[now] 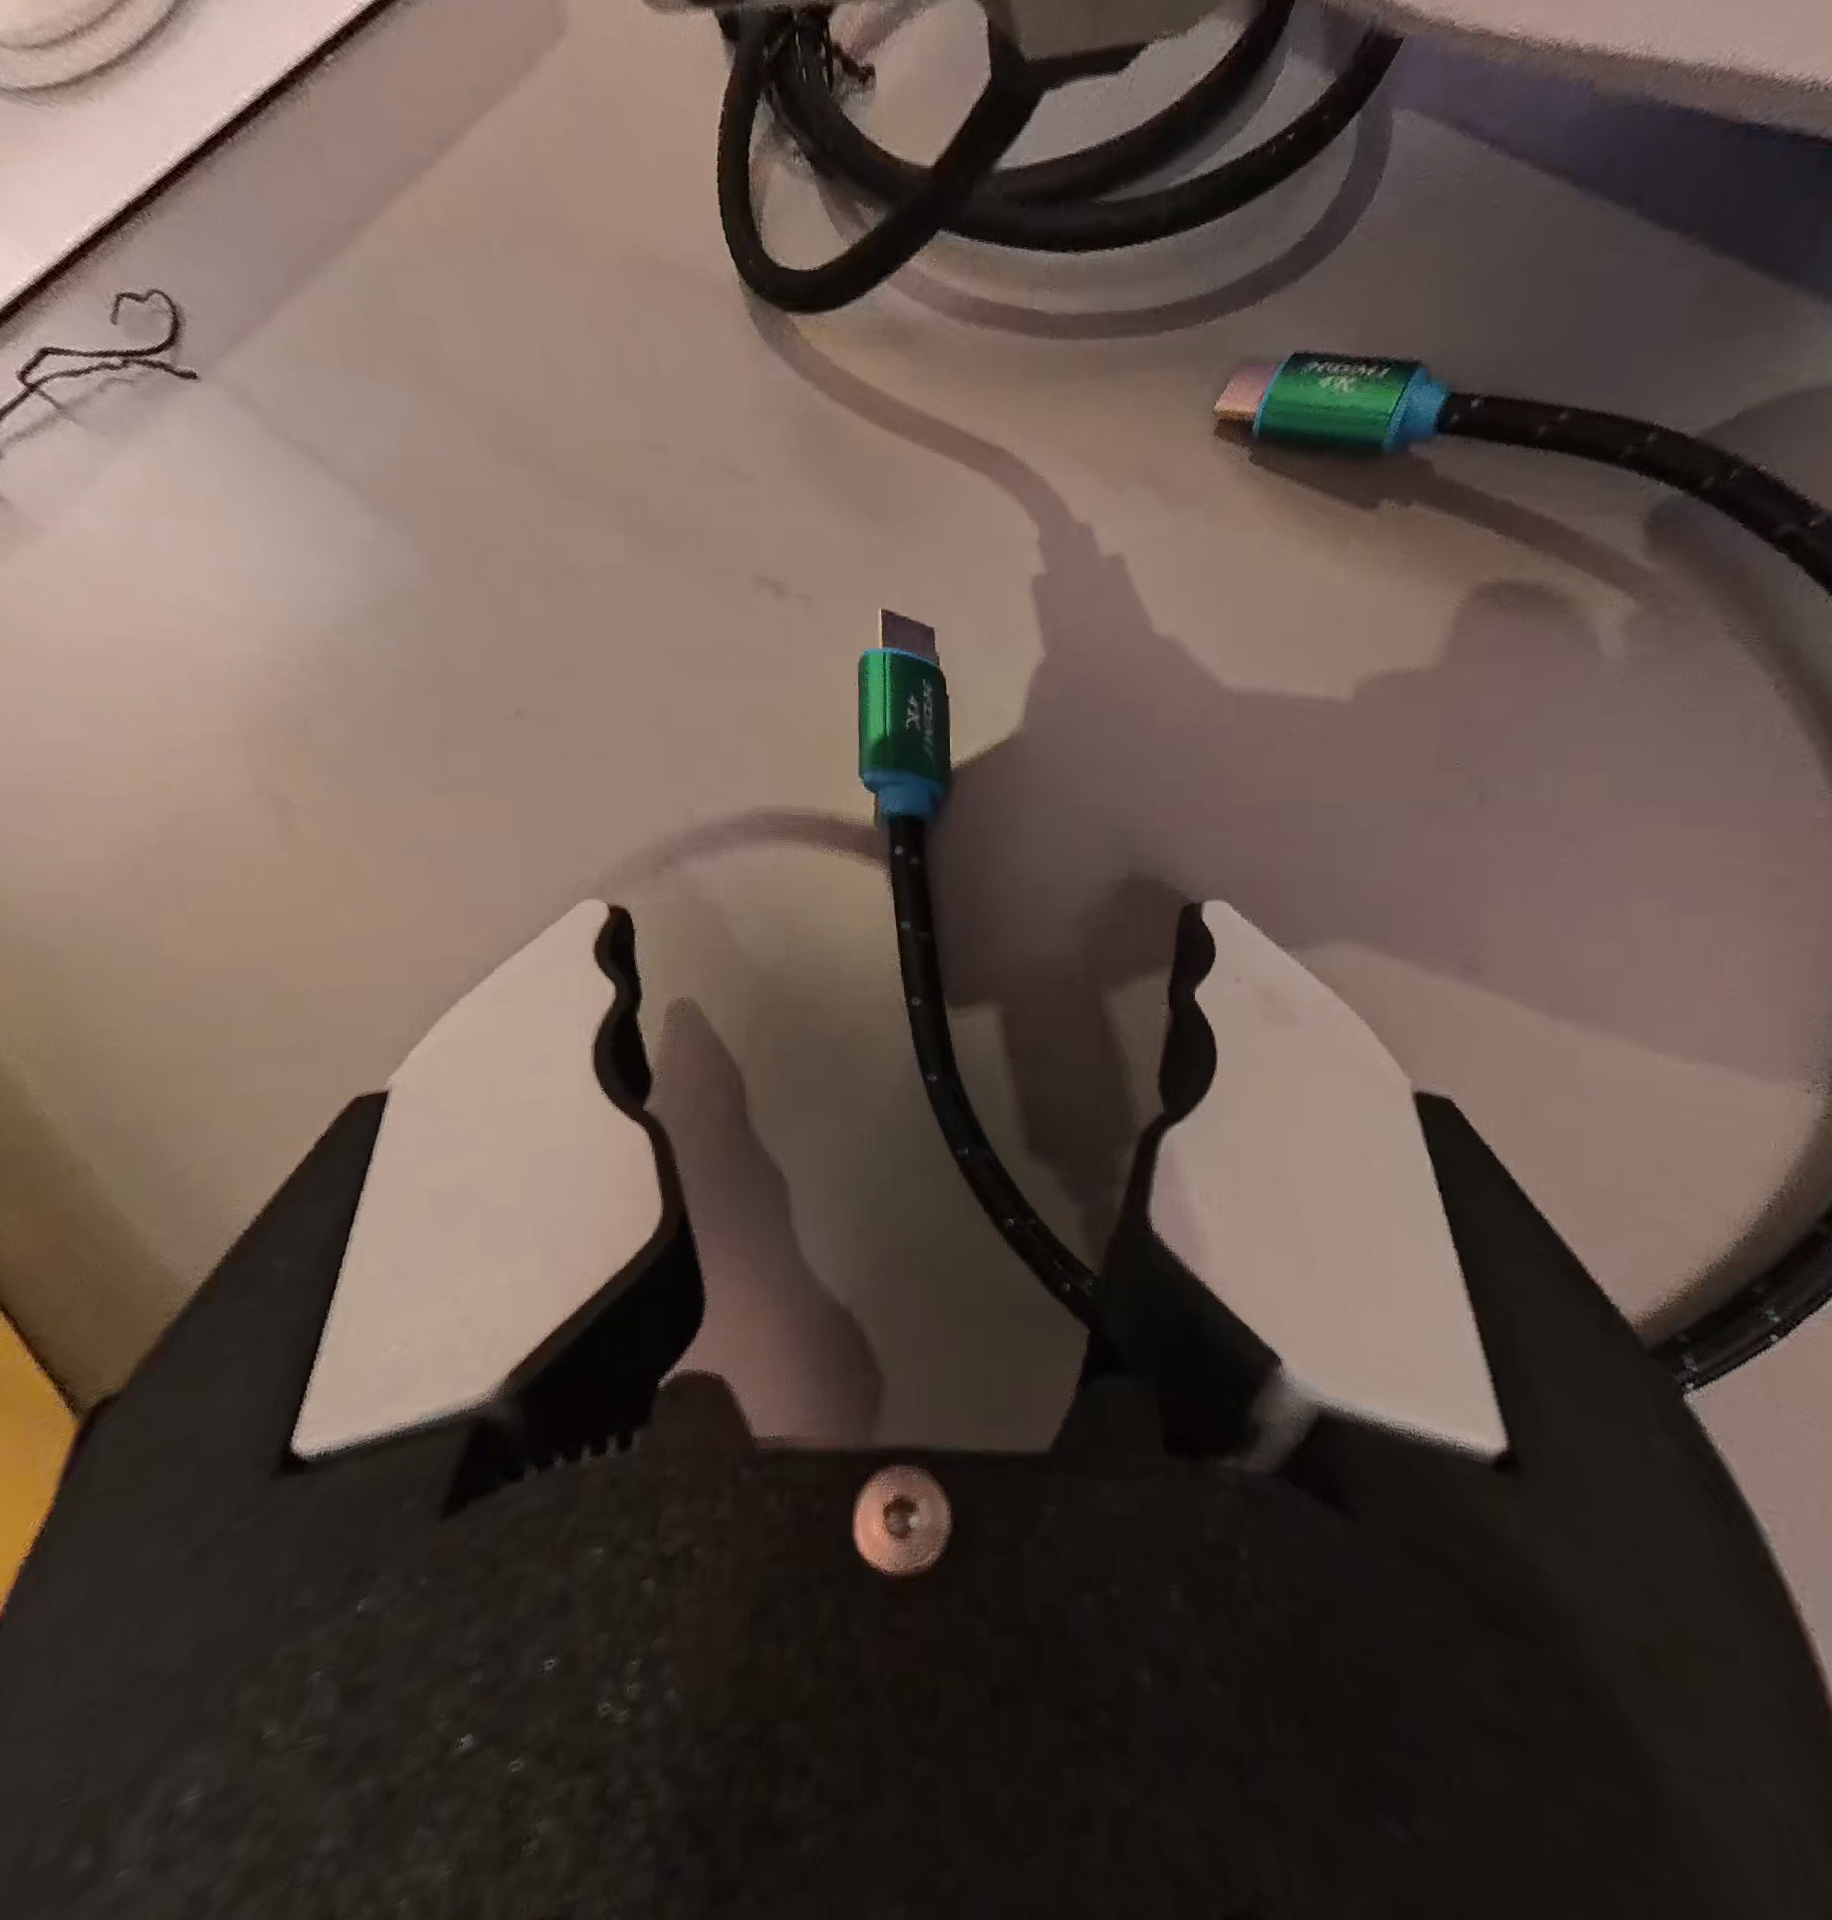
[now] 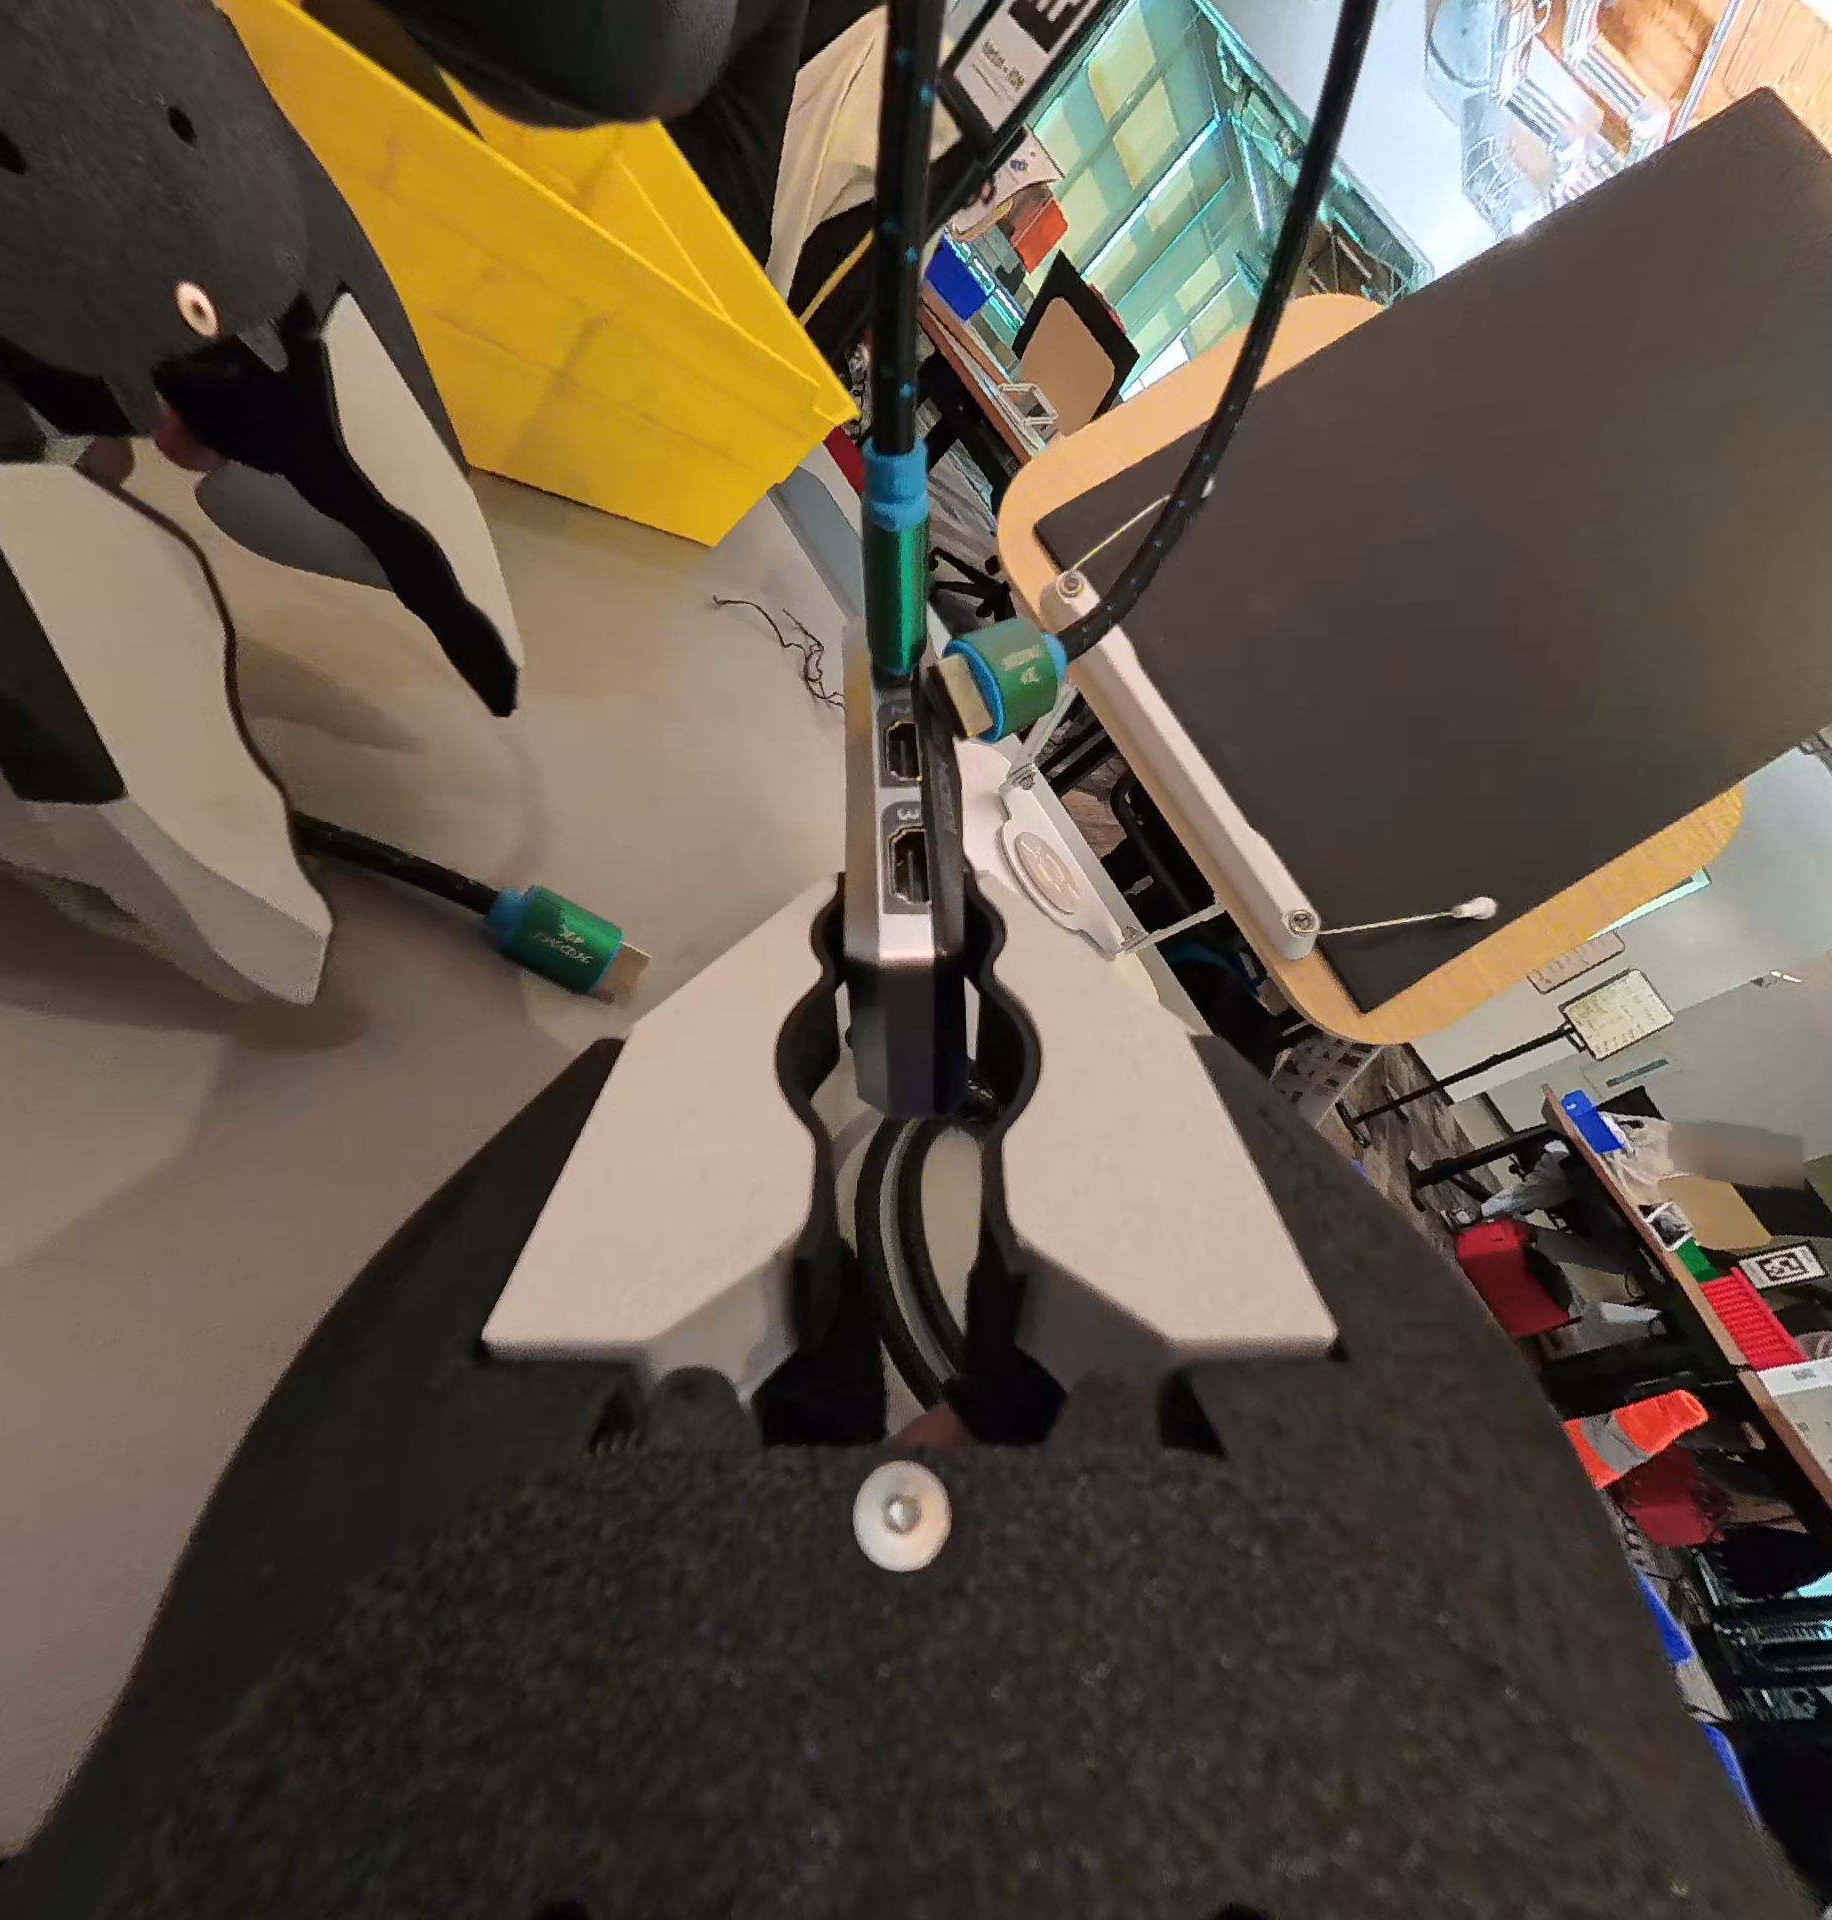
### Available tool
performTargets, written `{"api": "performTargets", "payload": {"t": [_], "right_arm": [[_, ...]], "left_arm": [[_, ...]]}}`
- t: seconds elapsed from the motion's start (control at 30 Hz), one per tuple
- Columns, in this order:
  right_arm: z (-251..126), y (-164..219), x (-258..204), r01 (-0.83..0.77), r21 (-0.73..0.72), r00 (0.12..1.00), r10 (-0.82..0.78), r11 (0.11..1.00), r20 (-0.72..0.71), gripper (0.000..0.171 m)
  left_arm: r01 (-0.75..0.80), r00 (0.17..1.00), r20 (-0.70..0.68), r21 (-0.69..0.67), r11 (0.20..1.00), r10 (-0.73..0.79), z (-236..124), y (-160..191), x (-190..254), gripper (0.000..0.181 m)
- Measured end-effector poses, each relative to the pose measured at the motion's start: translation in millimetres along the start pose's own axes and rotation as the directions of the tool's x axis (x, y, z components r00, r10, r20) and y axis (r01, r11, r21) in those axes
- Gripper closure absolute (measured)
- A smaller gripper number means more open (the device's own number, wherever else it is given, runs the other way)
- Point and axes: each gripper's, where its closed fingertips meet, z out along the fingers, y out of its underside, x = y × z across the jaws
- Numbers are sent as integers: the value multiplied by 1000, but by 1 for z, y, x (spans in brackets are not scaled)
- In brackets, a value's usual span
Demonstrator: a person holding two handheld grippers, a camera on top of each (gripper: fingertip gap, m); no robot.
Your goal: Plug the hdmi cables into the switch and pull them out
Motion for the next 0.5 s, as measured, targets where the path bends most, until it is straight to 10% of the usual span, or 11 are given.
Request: {"api": "performTargets", "payload": {"t": [0.1, 0.33, 0.5], "right_arm": [[1, 2, -2, 0, 0, 1000, 0, 1000, 6, 152], [1, 2, 0, 3, 6, 1000, -3, 1000, 7, 152], [-1, 1, 3, 4, 9, 1000, -4, 1000, 2, 152]], "left_arm": [[-38, 999, -27, -31, 999, 37, 1, 5, 6, 87], [-61, 993, -100, -6, 998, 60, 6, 3, 21, 179], [-40, 998, -54, 32, 999, 42, 6, -1, 12, 157]]}}
